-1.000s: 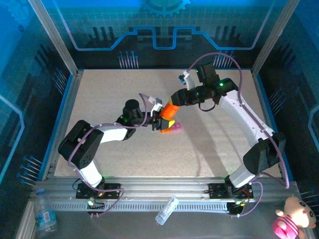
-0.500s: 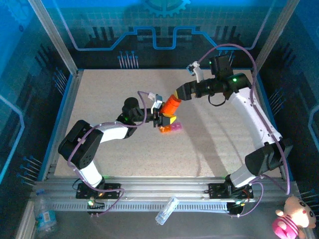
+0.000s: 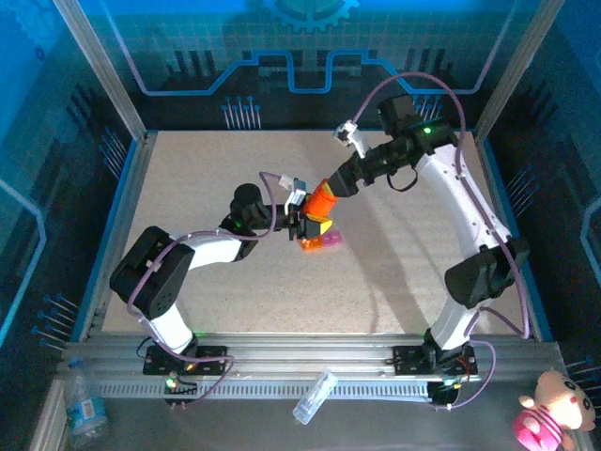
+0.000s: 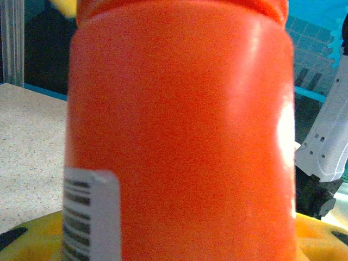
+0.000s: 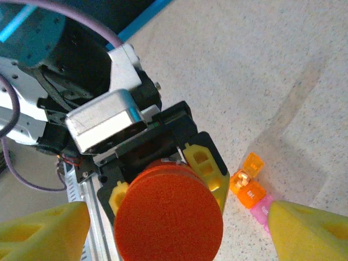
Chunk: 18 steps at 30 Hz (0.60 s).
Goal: Sort the pills into containers
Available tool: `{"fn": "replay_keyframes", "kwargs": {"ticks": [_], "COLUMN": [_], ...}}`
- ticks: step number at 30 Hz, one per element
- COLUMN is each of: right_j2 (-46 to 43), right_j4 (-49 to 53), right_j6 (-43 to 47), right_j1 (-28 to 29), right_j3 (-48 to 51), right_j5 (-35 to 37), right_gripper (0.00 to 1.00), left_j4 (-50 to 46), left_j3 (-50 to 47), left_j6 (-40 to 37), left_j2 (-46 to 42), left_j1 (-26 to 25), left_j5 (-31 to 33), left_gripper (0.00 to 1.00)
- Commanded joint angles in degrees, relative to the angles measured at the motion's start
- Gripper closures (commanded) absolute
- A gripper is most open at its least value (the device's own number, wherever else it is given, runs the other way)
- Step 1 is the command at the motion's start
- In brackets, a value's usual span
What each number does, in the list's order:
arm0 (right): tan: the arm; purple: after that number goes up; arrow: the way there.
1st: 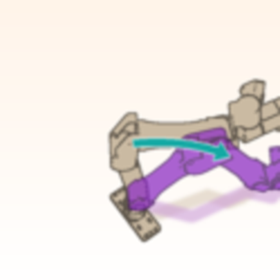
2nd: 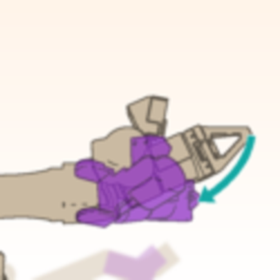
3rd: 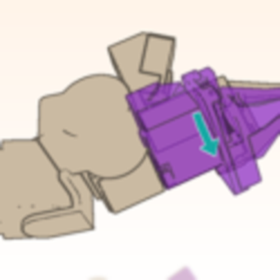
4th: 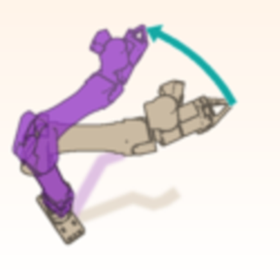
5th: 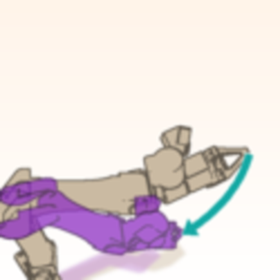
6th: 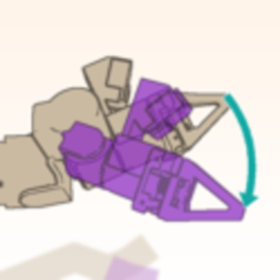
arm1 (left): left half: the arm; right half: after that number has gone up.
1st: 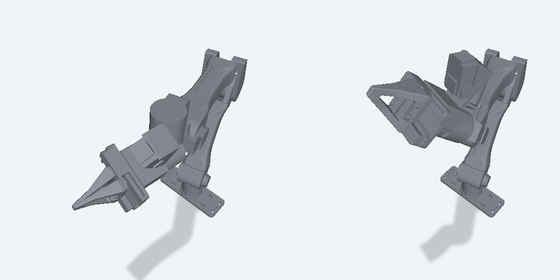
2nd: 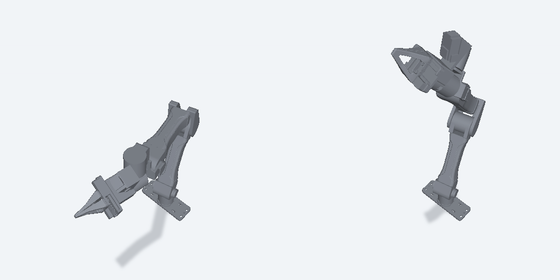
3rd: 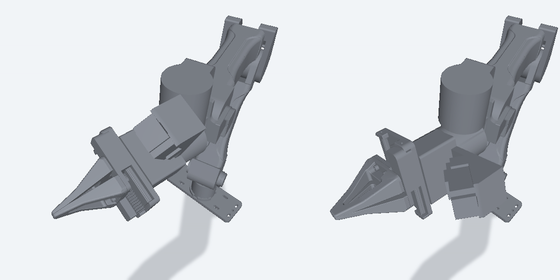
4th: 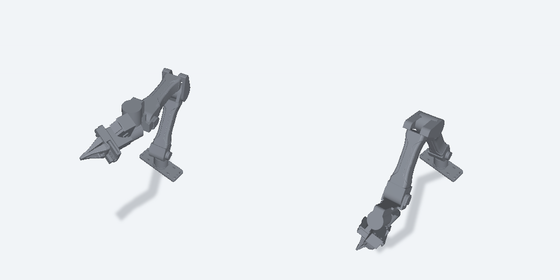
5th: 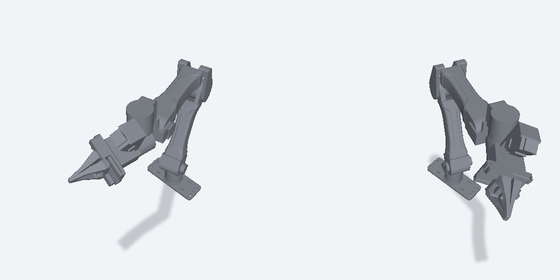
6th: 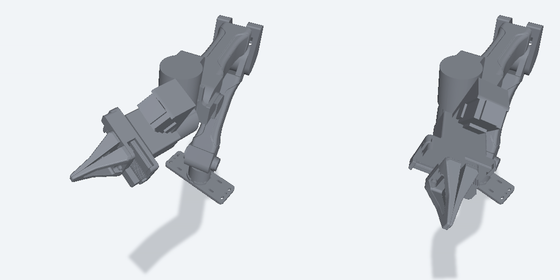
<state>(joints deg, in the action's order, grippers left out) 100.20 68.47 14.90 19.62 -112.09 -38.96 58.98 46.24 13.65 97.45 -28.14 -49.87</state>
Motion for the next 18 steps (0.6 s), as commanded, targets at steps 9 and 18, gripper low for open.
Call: {"fn": "replay_keyframes", "kwargs": {"ticks": [9, 18], "right_j2": [1.26, 0.55], "right_j4": [1.54, 0.08], "right_j6": [1.11, -0.03], "right_j1": [0.6, 0.6], "right_j3": [0.33, 3.12], "right_j5": [-1.62, -3.45], "right_gripper": [0.3, 0.45], "left_j4": [1.05, 1.03], "left_j3": [1.2, 1.31], "left_j6": [-0.01, -0.02], "left_j2": [-2.44, -2.28], "left_j1": [-0.2, -0.24], "left_j5": [-1.73, -1.73], "left_gripper": [1.0, 1.0]}}
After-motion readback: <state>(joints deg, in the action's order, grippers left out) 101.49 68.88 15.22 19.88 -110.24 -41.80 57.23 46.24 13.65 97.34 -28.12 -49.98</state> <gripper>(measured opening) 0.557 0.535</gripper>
